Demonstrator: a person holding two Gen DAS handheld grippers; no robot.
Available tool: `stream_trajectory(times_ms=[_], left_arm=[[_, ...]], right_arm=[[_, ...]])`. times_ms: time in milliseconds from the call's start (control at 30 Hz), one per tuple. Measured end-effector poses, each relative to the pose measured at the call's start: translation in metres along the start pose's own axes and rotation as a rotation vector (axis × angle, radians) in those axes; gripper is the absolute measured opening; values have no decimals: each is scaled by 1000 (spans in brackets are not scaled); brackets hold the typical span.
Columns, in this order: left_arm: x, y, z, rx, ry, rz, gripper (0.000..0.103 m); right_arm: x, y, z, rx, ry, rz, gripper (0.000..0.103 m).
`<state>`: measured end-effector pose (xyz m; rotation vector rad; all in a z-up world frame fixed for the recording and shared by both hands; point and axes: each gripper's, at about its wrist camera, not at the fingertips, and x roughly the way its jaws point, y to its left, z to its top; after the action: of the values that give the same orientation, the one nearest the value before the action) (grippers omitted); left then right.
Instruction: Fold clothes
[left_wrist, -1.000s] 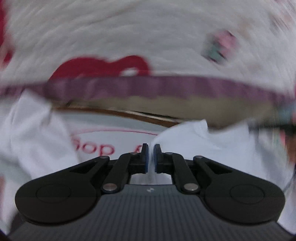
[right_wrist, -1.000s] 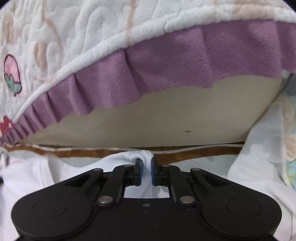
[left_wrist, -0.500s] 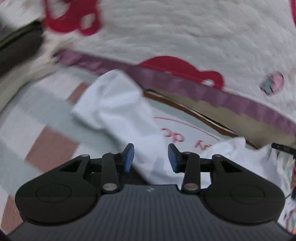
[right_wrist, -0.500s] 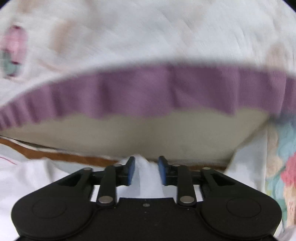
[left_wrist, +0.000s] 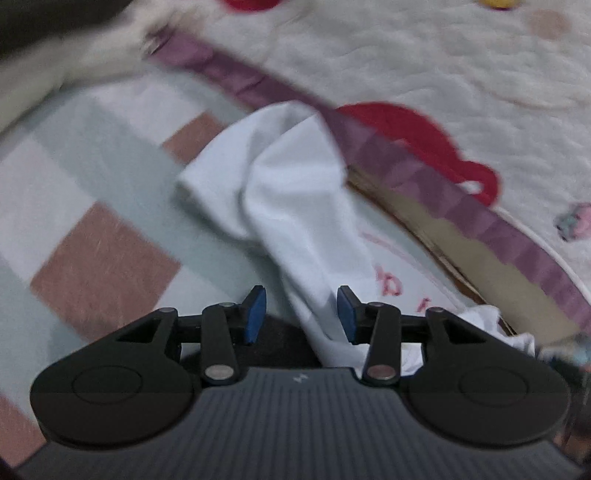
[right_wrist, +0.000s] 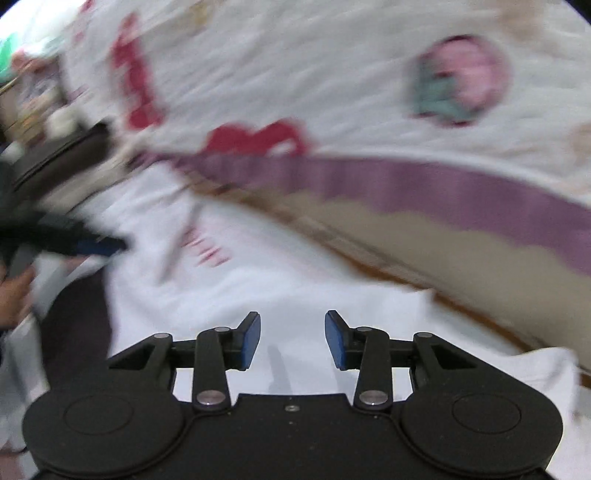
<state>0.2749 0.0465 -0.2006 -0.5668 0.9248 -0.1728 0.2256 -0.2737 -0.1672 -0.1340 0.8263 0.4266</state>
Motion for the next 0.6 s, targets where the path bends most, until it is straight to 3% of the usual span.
stream_trajectory(times_ms=[100,200,233,300,367,500,600], left_arm=[[6,0,5,-33,20,-14,46],[14,7,2,-41,-37,-18,45],[16,7,3,-40,-54,-25,39],[18,7,6,-27,-86,-40,7],[18,4,11,3,-125,-61,6],[-39,-24,23,93,-315,-68,6],[-85,-42,9,167,-412,48,6]], right_arm=[[21,22,-7,-61,48,43,44],[30,33,-7,-94,71,56,44],[33,35,-6,-102,76,59,44],[40,41,-4,-117,86,64,44],[42,42,-3,-114,80,73,44],[45,40,-5,-81,87,86,44],[49,40,-10,-59,102,105,50]])
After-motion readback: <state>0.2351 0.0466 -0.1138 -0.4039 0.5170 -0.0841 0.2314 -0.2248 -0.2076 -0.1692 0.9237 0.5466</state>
